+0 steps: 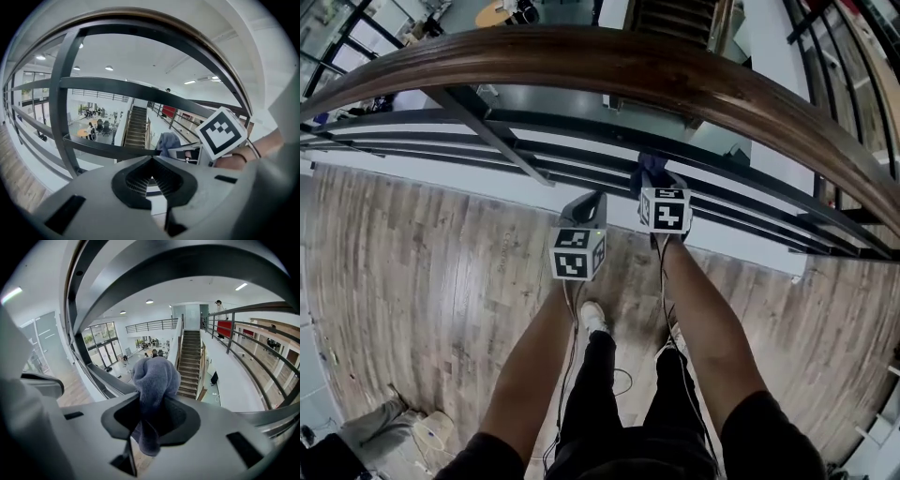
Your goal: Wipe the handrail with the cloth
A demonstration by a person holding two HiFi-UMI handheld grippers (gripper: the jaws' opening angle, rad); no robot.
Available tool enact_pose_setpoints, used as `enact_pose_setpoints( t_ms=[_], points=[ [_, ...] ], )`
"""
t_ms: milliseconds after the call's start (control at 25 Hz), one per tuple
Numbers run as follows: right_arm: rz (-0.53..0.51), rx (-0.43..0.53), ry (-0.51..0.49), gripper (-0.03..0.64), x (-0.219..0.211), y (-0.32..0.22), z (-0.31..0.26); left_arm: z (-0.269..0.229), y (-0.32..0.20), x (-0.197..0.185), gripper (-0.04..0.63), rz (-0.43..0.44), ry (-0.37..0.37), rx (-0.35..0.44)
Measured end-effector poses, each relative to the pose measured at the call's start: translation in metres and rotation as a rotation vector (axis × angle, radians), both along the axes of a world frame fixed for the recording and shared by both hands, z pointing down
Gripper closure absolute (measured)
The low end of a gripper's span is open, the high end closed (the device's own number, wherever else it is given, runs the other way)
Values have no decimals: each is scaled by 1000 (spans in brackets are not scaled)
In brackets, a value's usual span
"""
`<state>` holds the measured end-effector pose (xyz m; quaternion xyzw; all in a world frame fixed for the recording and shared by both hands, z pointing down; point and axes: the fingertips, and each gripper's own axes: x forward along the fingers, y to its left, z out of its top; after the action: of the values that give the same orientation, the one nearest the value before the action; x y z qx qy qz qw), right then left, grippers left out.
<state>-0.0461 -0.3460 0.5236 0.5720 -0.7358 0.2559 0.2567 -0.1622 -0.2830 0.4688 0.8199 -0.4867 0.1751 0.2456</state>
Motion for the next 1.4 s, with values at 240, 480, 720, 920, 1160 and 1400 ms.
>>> enact_pose_setpoints(
  t_ms=[240,480,720,920,1160,1400],
  points=[
    [78,-12,-8,512,82,25,-2,-3,14,72,597,78,-3,-11],
    [153,-28,-13,512,168,47,-3,-7,25,148,597,145,-15,-12],
    [192,-56,-8,512,255,67,-6,-14,36,236,597,219,-14,-7],
    [235,-51,-5,512,335,90,-5,-14,53,314,597,276,-6,-7],
    [278,-51,18,512,427,118,-4,-12,73,397,597,322,4,-10],
    [340,-52,53,512,541,149,-4,-12,89,493,597,380,6,-16]
  ],
)
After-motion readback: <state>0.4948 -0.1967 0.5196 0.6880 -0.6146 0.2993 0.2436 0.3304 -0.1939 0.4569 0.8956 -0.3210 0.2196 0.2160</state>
